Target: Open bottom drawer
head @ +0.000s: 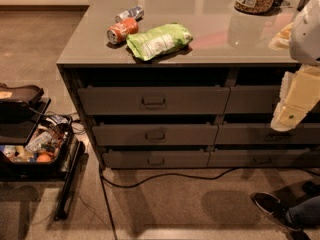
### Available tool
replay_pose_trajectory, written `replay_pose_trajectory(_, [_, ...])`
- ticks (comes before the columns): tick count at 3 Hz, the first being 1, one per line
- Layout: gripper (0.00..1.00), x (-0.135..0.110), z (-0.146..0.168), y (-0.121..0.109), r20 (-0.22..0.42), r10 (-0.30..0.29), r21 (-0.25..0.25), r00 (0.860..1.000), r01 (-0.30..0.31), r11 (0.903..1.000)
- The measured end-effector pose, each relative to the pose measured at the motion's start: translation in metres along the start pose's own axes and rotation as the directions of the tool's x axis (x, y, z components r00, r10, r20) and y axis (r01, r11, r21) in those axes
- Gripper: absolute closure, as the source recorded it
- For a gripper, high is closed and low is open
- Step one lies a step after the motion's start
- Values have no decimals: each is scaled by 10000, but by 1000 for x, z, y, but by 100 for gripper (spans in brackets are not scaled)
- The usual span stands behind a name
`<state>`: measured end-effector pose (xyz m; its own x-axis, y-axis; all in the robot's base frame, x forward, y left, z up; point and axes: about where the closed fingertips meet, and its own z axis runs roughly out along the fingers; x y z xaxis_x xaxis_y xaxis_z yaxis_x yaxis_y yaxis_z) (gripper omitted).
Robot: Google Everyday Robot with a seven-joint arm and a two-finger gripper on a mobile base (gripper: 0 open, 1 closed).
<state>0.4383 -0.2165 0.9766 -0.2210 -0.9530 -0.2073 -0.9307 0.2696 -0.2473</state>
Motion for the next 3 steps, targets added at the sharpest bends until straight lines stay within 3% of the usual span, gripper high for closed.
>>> replay_pose_trajectory(1, [0,0,0,0,2,-1,-1,10000,1,10000])
replay_pose_trajectory(2, [0,-4,6,0,928,-249,-437,9954,290,9986])
replay_pose_trajectory(3, [0,6,20,-6,2270,-470,-831,9728,674,9943])
